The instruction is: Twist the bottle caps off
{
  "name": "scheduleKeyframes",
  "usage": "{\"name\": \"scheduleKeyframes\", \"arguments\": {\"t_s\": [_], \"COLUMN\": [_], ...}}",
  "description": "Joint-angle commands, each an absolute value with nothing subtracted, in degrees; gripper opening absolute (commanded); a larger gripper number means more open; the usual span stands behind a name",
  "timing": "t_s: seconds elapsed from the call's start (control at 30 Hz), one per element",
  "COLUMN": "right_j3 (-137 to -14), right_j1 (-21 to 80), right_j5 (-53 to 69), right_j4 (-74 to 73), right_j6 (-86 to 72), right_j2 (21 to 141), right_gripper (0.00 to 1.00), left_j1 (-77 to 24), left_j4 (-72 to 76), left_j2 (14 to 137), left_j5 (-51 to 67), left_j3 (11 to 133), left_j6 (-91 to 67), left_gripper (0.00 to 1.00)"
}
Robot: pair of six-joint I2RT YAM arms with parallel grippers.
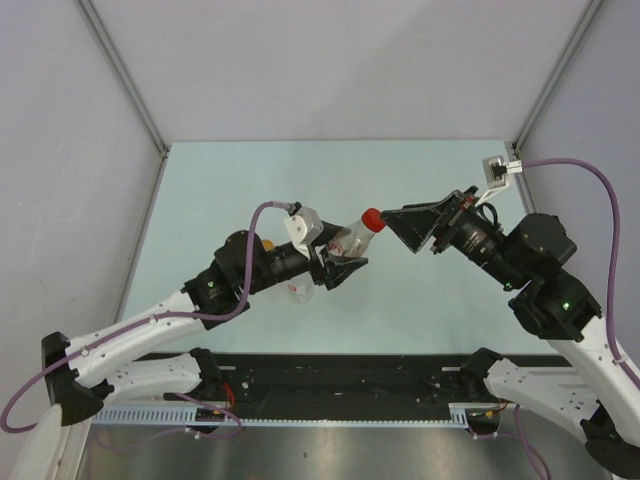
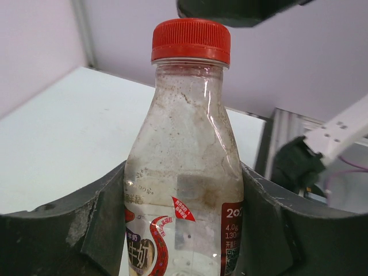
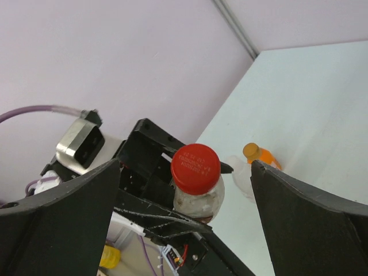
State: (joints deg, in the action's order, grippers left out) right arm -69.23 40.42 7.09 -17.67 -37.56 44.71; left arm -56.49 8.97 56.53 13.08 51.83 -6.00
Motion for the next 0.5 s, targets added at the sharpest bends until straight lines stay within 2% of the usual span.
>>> {"name": "scheduleKeyframes", "arguments": {"t_s": [0.0,0.37,0.47], "right_j3": [-70.84,-70.75,-70.66], "right_j1": [43.33,49.83,52.55], "right_j5": [-3.22,-16.95,-20.82], "right_j4": [-19.24,-20.74,-19.34], "right_j6": [-39.81,-43.50,-44.30], "right_j2": [44.91,47.11,48.07], "right_gripper": [0.99,0.89,0.85], "left_j1": [-60.11,-70.31,-71.80], "left_j4": [14.59,19.15,21.00], "left_j2": [57.04,62.92,63.81], "left_j5": [-4.37,-29.85,-33.39], "left_j3": [52.03,54.14,53.88], "left_j6": [2.10,11.68,12.92], "left_gripper": [0.00,0.00,0.00]}}
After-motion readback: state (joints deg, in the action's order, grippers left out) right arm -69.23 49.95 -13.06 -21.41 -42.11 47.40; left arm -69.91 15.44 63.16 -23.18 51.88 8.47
